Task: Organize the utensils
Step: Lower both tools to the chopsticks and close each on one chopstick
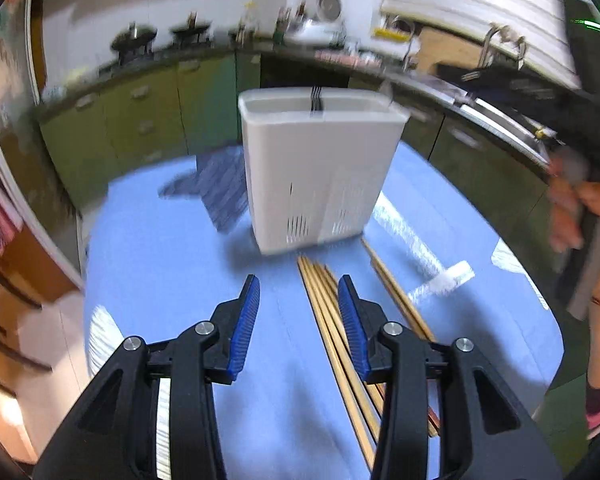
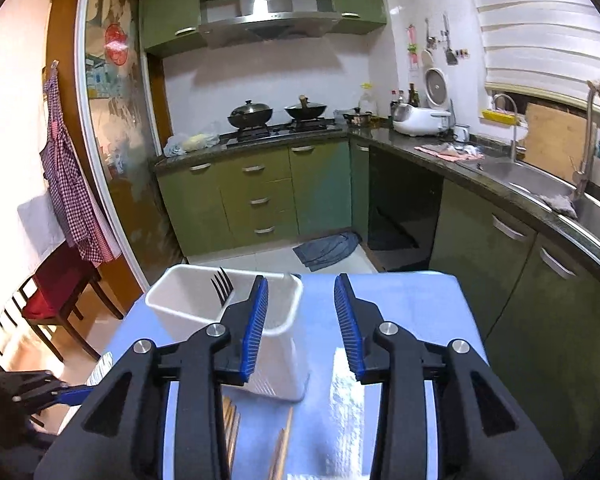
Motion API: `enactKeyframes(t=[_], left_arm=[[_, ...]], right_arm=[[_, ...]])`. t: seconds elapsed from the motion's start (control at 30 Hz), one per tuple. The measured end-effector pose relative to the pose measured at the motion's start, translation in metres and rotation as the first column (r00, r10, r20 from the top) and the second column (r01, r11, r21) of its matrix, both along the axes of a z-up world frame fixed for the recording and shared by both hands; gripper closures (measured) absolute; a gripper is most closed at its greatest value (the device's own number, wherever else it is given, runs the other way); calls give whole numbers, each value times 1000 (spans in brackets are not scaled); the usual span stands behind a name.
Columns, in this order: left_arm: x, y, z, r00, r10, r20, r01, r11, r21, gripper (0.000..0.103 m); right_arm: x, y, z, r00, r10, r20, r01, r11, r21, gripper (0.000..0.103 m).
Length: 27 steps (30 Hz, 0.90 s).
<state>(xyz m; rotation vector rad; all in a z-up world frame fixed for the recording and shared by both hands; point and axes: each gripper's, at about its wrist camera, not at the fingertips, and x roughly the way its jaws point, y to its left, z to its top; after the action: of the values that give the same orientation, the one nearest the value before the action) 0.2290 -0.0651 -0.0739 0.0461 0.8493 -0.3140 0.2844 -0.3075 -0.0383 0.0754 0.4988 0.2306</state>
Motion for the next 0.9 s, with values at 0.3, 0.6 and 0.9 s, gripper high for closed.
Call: enactKeyframes(t=[0.3,0.6,0.9], left_arm=[[38,-14,-55,934,15,-357,-23,1000,-17,83],[60,-33,-79,890,43,-454,-26,999,43,83],[63,-44,-82,883,71,-465,-14,992,124,86]], right_arm=[[-28,-52,-45,982,1,-188,5,999,34,62],[-32,-78,-77,963,3,-269,18,997,79,63],[-29,-68,-72,959,20,-281,-3,998,60,57]])
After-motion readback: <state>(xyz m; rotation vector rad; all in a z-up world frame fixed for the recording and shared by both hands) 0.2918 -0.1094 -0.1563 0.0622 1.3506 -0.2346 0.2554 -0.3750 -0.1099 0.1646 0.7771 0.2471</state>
